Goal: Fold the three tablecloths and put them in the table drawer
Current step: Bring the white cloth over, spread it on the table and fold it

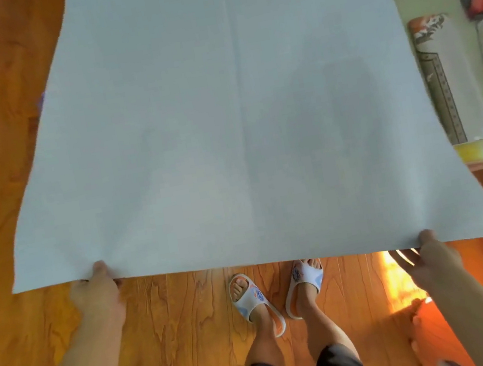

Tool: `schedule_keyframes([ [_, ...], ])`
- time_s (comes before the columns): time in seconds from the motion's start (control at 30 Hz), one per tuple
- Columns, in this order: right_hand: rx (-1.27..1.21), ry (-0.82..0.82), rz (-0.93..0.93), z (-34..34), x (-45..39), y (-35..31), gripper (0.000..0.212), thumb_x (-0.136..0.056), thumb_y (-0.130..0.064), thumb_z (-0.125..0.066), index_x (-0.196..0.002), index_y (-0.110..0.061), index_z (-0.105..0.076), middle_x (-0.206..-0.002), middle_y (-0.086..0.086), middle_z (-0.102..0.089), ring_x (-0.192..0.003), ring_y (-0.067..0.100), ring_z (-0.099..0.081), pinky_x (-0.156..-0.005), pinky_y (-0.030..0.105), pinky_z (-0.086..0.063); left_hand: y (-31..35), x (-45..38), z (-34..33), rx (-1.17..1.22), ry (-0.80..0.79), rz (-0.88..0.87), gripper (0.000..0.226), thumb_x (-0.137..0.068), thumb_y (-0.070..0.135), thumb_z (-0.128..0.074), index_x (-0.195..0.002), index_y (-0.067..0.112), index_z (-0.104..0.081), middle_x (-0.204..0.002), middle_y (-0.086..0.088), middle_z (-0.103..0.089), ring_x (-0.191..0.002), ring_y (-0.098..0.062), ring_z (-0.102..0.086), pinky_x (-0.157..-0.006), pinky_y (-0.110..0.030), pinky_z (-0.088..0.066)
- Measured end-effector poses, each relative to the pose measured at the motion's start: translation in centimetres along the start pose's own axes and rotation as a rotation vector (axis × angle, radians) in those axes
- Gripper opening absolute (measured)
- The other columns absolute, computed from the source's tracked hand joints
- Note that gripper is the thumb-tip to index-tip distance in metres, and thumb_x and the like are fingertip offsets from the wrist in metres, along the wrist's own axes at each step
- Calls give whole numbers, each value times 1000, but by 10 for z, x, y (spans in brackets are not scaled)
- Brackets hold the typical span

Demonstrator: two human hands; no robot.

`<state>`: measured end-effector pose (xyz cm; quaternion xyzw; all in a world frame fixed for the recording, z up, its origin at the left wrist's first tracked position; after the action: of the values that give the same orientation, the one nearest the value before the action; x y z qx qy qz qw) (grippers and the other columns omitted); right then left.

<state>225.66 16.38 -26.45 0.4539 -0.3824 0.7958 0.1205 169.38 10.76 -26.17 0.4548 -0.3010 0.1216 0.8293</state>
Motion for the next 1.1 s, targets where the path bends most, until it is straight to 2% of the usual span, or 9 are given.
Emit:
schedule_keyframes([
  [0.13,12,33,-54,32,32,0,22,-102,-16,-55,-123,-13,-53,-105,8,-66,-92,29,-68,-81,50,-56,1,29,39,-44,-15,81,25,-101,17,-62,-124,11,-53,-116,-9,-59,-95,-21,-62,-83,-36,-54],
  [0.23,-81,5,-37,41,61,-23,11,-102,-16,-54,-113,-13,-54,-100,7,-66,-89,28,-67,-80,45,-57,22,44,53,21,-49,113,32,-100,9,-61,-130,6,-53,-116,-12,-59,-87,-19,-60,-73,-32,-55],
  [0.4,-167,-141,57,13,94,-107,21,-100,1,-45,-97,-12,-61,-86,9,-69,-71,25,-70,-42,39,-57,95,52,37,148,-177,118,23,-92,-7,-52,-112,0,-61,-100,-15,-63,-72,-20,-59,-48,-23,-54],
  [0.57,-258,-200,111,-59,115,-204,18,-104,-7,-46,-118,-9,-57,-79,11,-70,-74,23,-69,-53,36,-61,205,68,-37,376,-312,79,21,-101,3,-42,-118,5,-53,-69,-8,-66,-52,-10,-63,-55,-20,-58],
  [0.7,-279,-219,138,-136,97,-273,27,-106,-14,-41,-120,-7,-63,-58,6,-71,-50,16,-70,-45,30,-57,276,76,-107,408,-388,29,23,-103,9,-39,-114,6,-59,-84,-6,-68,-69,-9,-68,-65,-19,-60],
  [0.8,-285,-272,145,-205,77,-318,21,-105,-16,-46,-107,-10,-66,-48,2,-64,-38,13,-62,-37,26,-51,320,69,-173,400,-392,-12,28,-104,9,-33,-98,12,-61,-73,-2,-69,-66,-6,-64,-65,-15,-58],
  [0.87,-254,-234,165,-253,57,-345,21,-104,-17,-47,-111,-12,-66,-55,5,-68,-40,17,-64,-37,30,-53,347,57,-223,424,-365,-5,24,-106,10,-35,-108,10,-59,-66,-2,-69,-62,-7,-64,-65,-16,-59],
  [1.0,-225,-215,184,-352,14,-397,27,-106,-16,-39,-115,-6,-62,-90,9,-71,-53,22,-70,-43,36,-57,401,-1,-334,472,-360,-84,34,-105,14,-39,-133,8,-57,-102,-8,-70,-62,-12,-68,-61,-22,-59],
  [1.1,-105,-325,283,-422,-4,-409,25,-104,-24,-45,-123,-13,-57,-102,7,-71,-76,23,-74,-67,37,-62,392,-25,-407,301,-569,-143,37,-107,33,-33,-138,22,-50,-118,-5,-62,-90,-21,-65,-82,-38,-57],
])
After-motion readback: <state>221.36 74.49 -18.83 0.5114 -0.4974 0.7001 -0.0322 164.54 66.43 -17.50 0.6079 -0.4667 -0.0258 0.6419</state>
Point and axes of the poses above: each hand's wrist, its own x-axis away from the middle knuckle, its own z-axis out of the back of the hand, y = z × x, the point moved 3 cm from there along -x, towards the middle knuckle
